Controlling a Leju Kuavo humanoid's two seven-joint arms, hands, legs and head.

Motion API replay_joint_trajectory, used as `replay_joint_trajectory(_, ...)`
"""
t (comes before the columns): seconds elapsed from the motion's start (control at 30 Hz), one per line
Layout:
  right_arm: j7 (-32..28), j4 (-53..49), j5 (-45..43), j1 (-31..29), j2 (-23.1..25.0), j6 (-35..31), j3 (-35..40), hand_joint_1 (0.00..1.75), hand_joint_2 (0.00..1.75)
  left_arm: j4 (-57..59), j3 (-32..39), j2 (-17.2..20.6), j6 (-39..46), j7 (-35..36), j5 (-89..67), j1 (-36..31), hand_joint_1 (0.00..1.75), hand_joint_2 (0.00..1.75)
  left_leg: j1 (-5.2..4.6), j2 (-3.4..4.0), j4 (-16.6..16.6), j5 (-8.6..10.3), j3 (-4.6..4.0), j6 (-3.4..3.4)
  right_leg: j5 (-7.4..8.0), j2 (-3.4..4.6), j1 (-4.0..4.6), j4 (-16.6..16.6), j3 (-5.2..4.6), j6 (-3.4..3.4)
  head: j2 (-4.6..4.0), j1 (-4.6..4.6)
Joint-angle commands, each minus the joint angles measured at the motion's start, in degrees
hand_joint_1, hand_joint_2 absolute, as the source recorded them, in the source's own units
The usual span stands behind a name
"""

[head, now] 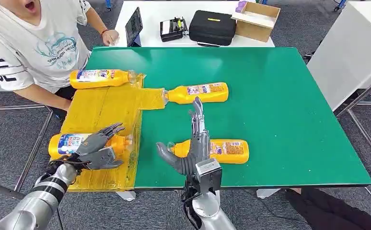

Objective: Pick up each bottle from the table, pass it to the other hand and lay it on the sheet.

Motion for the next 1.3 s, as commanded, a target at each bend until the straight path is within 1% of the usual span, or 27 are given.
replay_joint_trajectory(0.03,0.2,5.9,-0.3,-2.6,-0.4,0.6,-1.4,0.0,1.75,-0.1,-5.6,3.1,-3.8,-0.4,4.4,3.0,0.0,0.0,0.04,0.41,-0.1,-0.13,0.38,0.03,0.0,0.28,0.1,-0.2,0.29,-0.25,0.0,0.0)
replay_joint_trajectory(0.07,0.2,5.9,-0.3,-2.6,-0.3,0.6,-1.5,0.0,1.75,-0.3,-5.9,3.1,-3.7,-0.5,5.2,3.1,0.0,0.0,0.02,0.3,-0.1,-0.08,0.29,0.02,0.01,0.21,0.06,-0.1,0.23,-0.17,0.0,0.0)
replay_joint_trajectory(0.13,0.2,6.2,-0.3,-2.8,-0.3,0.7,-1.5,0.0,1.75,-1.0,-5.6,2.6,-2.9,-0.8,6.1,3.4,0.0,0.0,0.07,0.45,-0.1,-0.15,0.42,0.04,0.0,0.29,0.13,-0.2,0.35,-0.3,0.0,0.0)
replay_joint_trajectory(0.17,0.2,6.3,-0.3,-2.8,-0.3,0.7,-1.5,0.0,1.75,-1.1,-5.7,2.5,-2.9,-0.8,6.1,3.3,0.0,0.0,0.0,0.22,-0.1,-0.06,0.26,0.03,0.0,0.14,0.03,-0.1,0.2,-0.13,0.0,0.0)
replay_joint_trajectory(0.23,0.1,6.2,-0.1,-2.7,-0.3,0.4,-1.5,0.0,1.75,-1.9,-4.0,1.4,-1.3,-0.9,8.0,3.7,0.0,0.0,0.06,0.31,-0.1,-0.1,0.35,0.04,0.0,0.18,0.11,-0.2,0.29,-0.23,0.0,0.02)
replay_joint_trajectory(0.3,0.6,6.0,0.7,-2.6,-0.2,-0.2,-1.1,0.0,1.75,-3.8,0.7,-2.0,4.3,0.7,11.9,4.4,0.0,0.0,-0.01,0.13,-0.1,-0.04,0.22,0.03,0.0,0.06,0.02,-0.1,0.17,-0.11,0.0,0.0)
replay_joint_trajectory(0.37,1.8,6.3,1.7,-2.7,-0.2,-0.6,-0.4,0.0,1.75,-7.8,8.7,-6.9,11.7,2.2,18.3,5.1,0.0,0.0,0.04,0.09,-0.1,-0.06,0.28,0.06,-0.03,-0.03,0.09,-0.2,0.3,-0.2,0.0,0.0)
replay_joint_trajectory(0.4,2.0,6.6,2.2,-2.8,-0.2,-0.6,0.1,0.0,1.75,-10.5,9.9,-8.0,13.0,3.5,19.2,5.5,0.0,0.0,0.01,0.06,0.0,-0.03,0.21,0.05,-0.02,-0.04,0.04,-0.1,0.18,-0.14,0.0,0.0)
replay_joint_trajectory(0.47,2.0,6.8,2.3,-2.9,-0.2,-0.7,0.2,0.0,1.75,-11.9,9.8,-8.0,12.7,4.4,19.2,5.9,0.0,0.0,0.04,-0.07,0.0,-0.04,0.15,0.06,-0.05,-0.19,0.07,-0.1,0.17,-0.15,0.0,0.0)
replay_joint_trajectory(0.5,2.3,7.0,2.8,-3.0,-0.3,-0.8,0.4,0.0,1.75,-13.1,12.5,-8.9,15.6,3.6,21.1,6.3,0.0,0.0,0.05,0.03,0.0,-0.05,0.1,0.05,-0.03,-0.08,0.08,-0.1,0.07,-0.14,0.0,0.0)
replay_joint_trajectory(0.53,3.0,7.5,4.0,-3.5,-0.8,-0.8,1.4,0.0,1.75,-15.4,16.6,-10.6,21.8,0.4,23.7,6.8,0.0,0.0,0.02,0.02,0.0,-0.03,0.04,0.04,0.0,-0.06,0.05,-0.1,0.0,-0.08,0.0,0.0)
replay_joint_trajectory(0.57,3.7,8.4,8.3,-4.3,-1.5,-2.0,2.9,0.0,1.75,-17.7,19.9,-12.0,27.3,-2.1,25.9,6.5,0.0,0.0,0.02,0.04,0.0,-0.06,0.07,0.05,-0.03,-0.06,0.06,-0.1,0.06,-0.13,0.0,0.0)
replay_joint_trajectory(0.6,4.2,9.0,9.9,-5.0,-2.0,-2.5,3.7,0.0,1.75,-22.2,19.8,-12.1,31.4,-2.9,26.1,7.2,0.0,0.0,0.04,0.08,0.0,-0.11,0.14,0.06,-0.06,-0.05,0.08,-0.1,0.13,-0.19,0.0,0.0)
replay_joint_trajectory(0.63,7.2,10.4,14.6,-6.8,-3.7,-2.3,6.0,0.0,1.75,-27.6,18.6,-11.8,44.2,-2.9,23.3,8.4,0.0,1.75,0.09,0.14,0.1,-0.19,0.18,0.08,-0.1,-0.03,0.15,-0.1,0.22,-0.24,0.0,0.0)
replay_joint_trajectory(0.7,7.9,11.4,15.9,-7.8,-4.4,-2.5,5.9,0.0,1.75,-28.8,18.4,-11.4,46.3,-2.9,25.2,8.2,0.0,1.75,0.09,0.19,0.1,-0.09,-0.1,0.03,0.02,0.07,0.13,0.0,-0.11,-0.13,0.0,0.0)
replay_joint_trajectory(0.73,9.0,12.6,18.5,-8.7,-5.0,-3.0,6.3,0.0,1.75,-31.9,20.1,-12.2,46.4,-2.9,26.1,8.8,0.0,1.75,0.05,0.22,0.0,-0.04,-0.19,0.03,0.07,0.08,0.08,0.0,-0.27,-0.07,0.0,-0.02)
replay_joint_trajectory(0.8,16.0,14.6,23.8,-11.3,-7.9,-1.9,6.8,0.0,1.75,-39.4,24.5,-14.8,46.4,-2.9,21.2,11.1,0.0,1.75,0.08,0.28,0.0,-0.12,0.01,0.04,0.0,0.09,0.13,-0.1,-0.05,-0.17,0.0,0.0)
replay_joint_trajectory(0.83,18.2,14.9,26.7,-12.7,-10.0,-1.8,6.9,0.0,1.75,-40.8,23.9,-14.8,46.4,-2.9,22.6,12.1,0.0,1.75,0.09,0.31,0.0,-0.11,-0.03,0.04,0.04,0.13,0.13,-0.1,-0.11,-0.12,0.0,0.0)
replay_joint_trajectory(0.87,20.5,14.9,26.9,-13.1,-11.7,-0.3,5.5,0.0,1.75,-41.6,22.8,-14.5,46.4,-2.9,25.0,13.6,0.0,1.75,0.08,0.39,0.0,-0.15,0.04,0.05,0.02,0.19,0.14,-0.1,-0.08,-0.17,0.0,0.0)
replay_joint_trajectory(0.9,24.0,15.1,28.8,-14.1,-13.9,3.1,6.1,0.0,1.75,-40.6,20.7,-13.5,46.4,-2.9,29.8,14.2,0.0,1.75,0.08,0.23,0.0,-0.08,0.02,0.08,0.04,0.05,0.14,-0.2,-0.02,-0.11,0.0,0.0)
replay_joint_trajectory(0.97,28.2,16.0,31.1,-15.2,-19.7,8.6,5.4,0.0,1.75,-39.5,20.3,-13.4,42.1,-2.9,36.4,16.7,0.0,1.75,0.05,0.17,-0.1,-0.07,0.13,0.13,0.04,0.01,0.12,-0.3,0.13,-0.1,0.0,0.0)
replay_joint_trajectory(1.0,29.0,16.6,31.8,-15.5,-21.9,9.7,5.1,0.0,1.75,-38.8,21.3,-14.0,39.8,-2.9,38.1,17.5,0.0,1.75,0.03,0.17,0.0,-0.05,-0.02,0.08,0.04,0.07,0.07,-0.2,-0.06,-0.06,0.0,0.0)
replay_joint_trajectory(1.07,29.0,17.1,30.7,-15.8,-25.5,13.2,4.4,0.0,1.75,-39.1,21.1,-14.7,38.8,-2.9,37.1,19.3,0.0,1.75,0.01,0.16,-0.1,-0.07,0.1,0.12,0.03,0.03,0.04,-0.2,0.1,-0.08,0.0,0.02)
replay_joint_trajectory(1.1,28.6,17.1,30.4,-15.8,-26.0,13.4,4.1,0.0,1.75,-39.3,21.0,-14.8,38.9,-2.9,37.0,19.5,0.0,1.75,-0.03,0.09,-0.1,-0.05,0.08,0.11,0.03,-0.02,-0.04,-0.2,0.1,-0.05,0.0,0.0)
replay_joint_trajectory(1.13,30.2,16.8,30.6,-16.0,-27.4,15.2,4.7,0.0,1.75,-38.3,20.9,-15.0,37.8,-2.9,37.4,19.5,0.0,1.75,-0.03,0.12,-0.1,-0.08,0.16,0.13,0.02,-0.02,-0.03,-0.3,0.19,-0.1,0.0,0.0)
replay_joint_trajectory(1.23,32.3,15.5,29.5,-16.7,-32.1,17.9,4.8,0.0,1.75,-35.7,20.8,-16.2,35.3,-2.8,36.0,20.1,0.0,1.75,-0.08,-0.09,0.1,-0.06,-0.08,0.13,-0.02,-0.16,-0.08,-0.1,0.01,-0.06,0.0,0.0)
replay_joint_trajectory(1.3,32.6,15.8,28.2,-16.8,-32.8,19.3,4.1,0.0,1.75,-34.0,20.2,-16.6,34.5,-2.9,35.3,20.2,0.0,1.75,-0.12,-0.04,0.1,-0.08,-0.06,0.12,-0.01,-0.11,-0.08,-0.1,0.03,-0.06,0.0,0.0)
